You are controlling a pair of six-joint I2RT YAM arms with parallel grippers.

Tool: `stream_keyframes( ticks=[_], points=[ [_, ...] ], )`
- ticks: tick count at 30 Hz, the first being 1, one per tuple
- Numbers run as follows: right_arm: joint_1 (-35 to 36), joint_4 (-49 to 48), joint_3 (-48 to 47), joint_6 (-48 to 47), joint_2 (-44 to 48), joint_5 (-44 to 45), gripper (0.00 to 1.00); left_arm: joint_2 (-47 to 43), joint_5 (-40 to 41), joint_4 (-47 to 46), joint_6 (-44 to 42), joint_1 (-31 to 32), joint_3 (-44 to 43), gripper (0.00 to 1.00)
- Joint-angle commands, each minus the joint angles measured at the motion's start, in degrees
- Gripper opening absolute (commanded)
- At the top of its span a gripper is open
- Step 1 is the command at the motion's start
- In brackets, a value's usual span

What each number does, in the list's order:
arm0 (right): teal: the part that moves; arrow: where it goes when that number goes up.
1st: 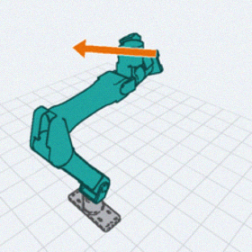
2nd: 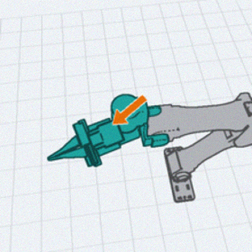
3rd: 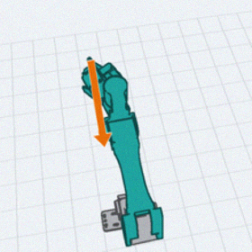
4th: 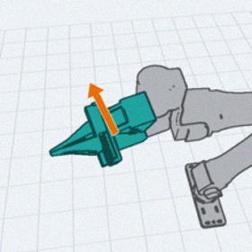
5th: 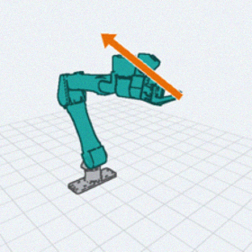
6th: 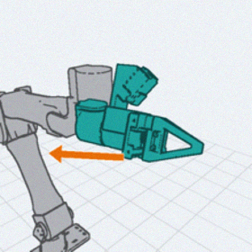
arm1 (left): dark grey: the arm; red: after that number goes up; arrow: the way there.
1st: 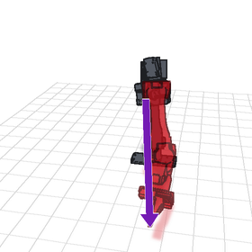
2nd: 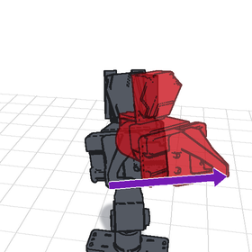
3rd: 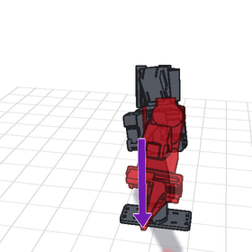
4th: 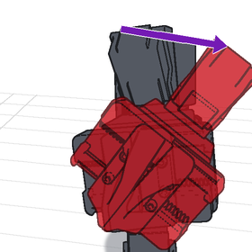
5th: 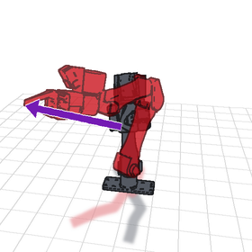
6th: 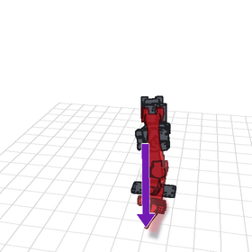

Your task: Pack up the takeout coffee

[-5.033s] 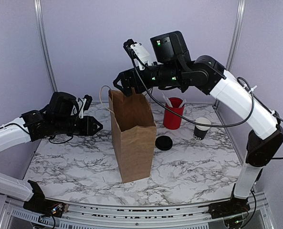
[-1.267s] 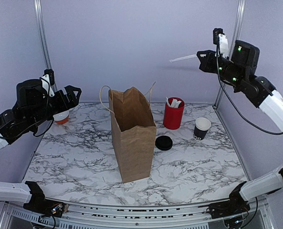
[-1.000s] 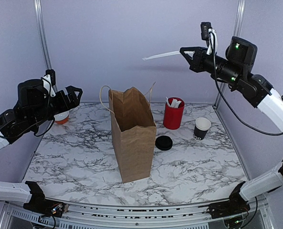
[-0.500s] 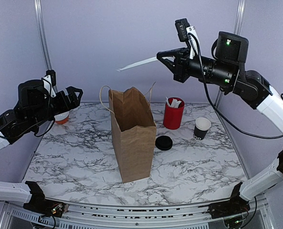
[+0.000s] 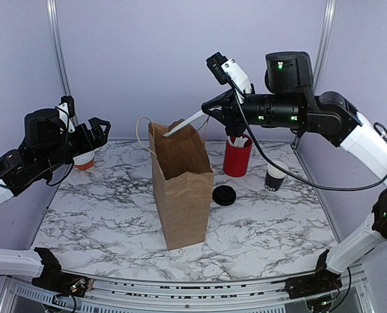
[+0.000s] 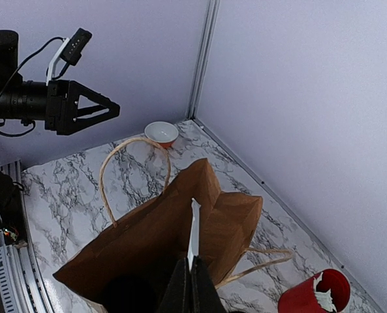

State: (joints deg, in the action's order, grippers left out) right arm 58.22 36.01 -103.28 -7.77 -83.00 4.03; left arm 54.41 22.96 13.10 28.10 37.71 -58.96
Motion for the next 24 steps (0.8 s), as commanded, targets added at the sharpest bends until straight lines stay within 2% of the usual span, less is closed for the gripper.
stream_keyframes(
  ticks=[1, 19, 23, 24],
  points=[
    [1.02, 3.32, -2.74, -0.75, -1.59, 0.36, 0.03, 0.17, -0.45, -2.00, 0.40, -0.29, 0.51, 0.99],
    [1.18, 2.76, -2.91, -0.68, -2.39, -0.19, 0.24, 0.17, -0.88, -2.03, 0.66, -0.36, 0.42, 0.99],
    [1.19, 1.70, -2.33, -0.48, -1.43, 0.62, 0.35, 0.17, -0.98, -2.09, 0.71, -0.37, 0.51, 0.99],
    [1.24, 1.36, -2.29, -0.32, -1.19, 0.95, 0.41, 0.17, -0.99, -2.08, 0.68, -0.36, 0.51, 0.99]
  ],
)
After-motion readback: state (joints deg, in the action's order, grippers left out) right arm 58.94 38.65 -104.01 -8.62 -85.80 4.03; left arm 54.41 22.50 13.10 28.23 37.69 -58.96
